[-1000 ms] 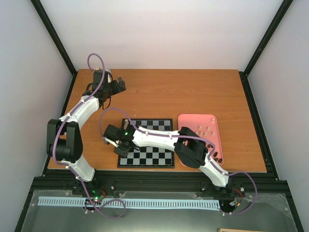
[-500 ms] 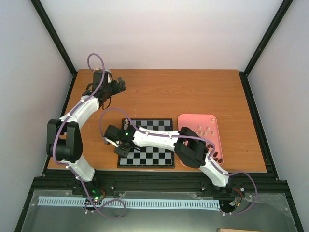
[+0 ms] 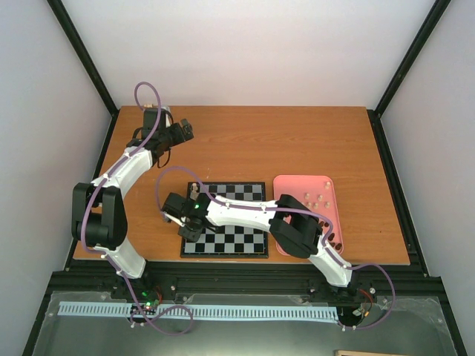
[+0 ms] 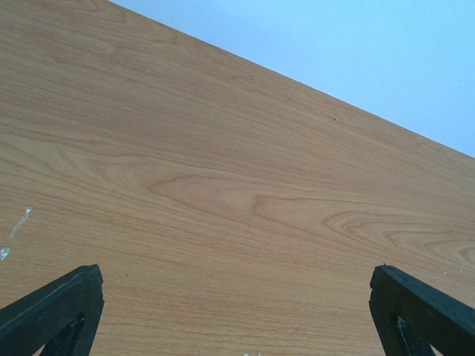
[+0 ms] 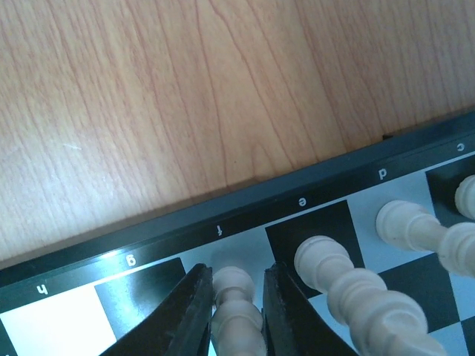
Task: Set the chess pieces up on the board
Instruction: Place the chess piece on the chessboard.
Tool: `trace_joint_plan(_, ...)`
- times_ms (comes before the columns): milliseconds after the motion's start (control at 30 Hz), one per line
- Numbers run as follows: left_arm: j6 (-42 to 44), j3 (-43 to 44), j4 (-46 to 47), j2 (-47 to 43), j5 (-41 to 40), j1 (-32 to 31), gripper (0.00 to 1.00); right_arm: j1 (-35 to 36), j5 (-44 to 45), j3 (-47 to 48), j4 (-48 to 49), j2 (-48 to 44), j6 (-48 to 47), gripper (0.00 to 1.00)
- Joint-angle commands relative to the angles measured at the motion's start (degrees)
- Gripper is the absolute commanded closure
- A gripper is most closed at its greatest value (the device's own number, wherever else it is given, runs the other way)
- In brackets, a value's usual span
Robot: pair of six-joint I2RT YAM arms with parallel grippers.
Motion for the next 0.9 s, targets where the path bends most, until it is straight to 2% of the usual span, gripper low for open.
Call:
trace_joint_plan(0,1.0,0.6,1.0,0.1,0.2,0.2,0.00,-0.5,0.6,-0.9,-1.5,-1.4,0.3,0.76)
trace_joint_plan(500,1.3,0.7,1.0,0.0,0.2,0.2,0.00,-0.4,-0.1,1.1,-0.7,-3.0,-1.1,0.68)
trace_joint_plan(733,1.4,0.9,0.9,-0.1,0.1,0.2,0.00,-0.3,-2.2,0.6,0.6,-7.9,-1.5,0.63)
trace_joint_plan(800,1.4,0.9,0.8,-0.2,0.1,0.2,0.00,-0.3,-3.0,-0.3,1.5,-9.7,-1.6,0.57)
trace_joint_plan(867,1.4,0.9,0.9,-0.2,0.2,0.2,0.00,-0.3,-3.2,-0.8,1.8,-11.1,-1.6,0.56)
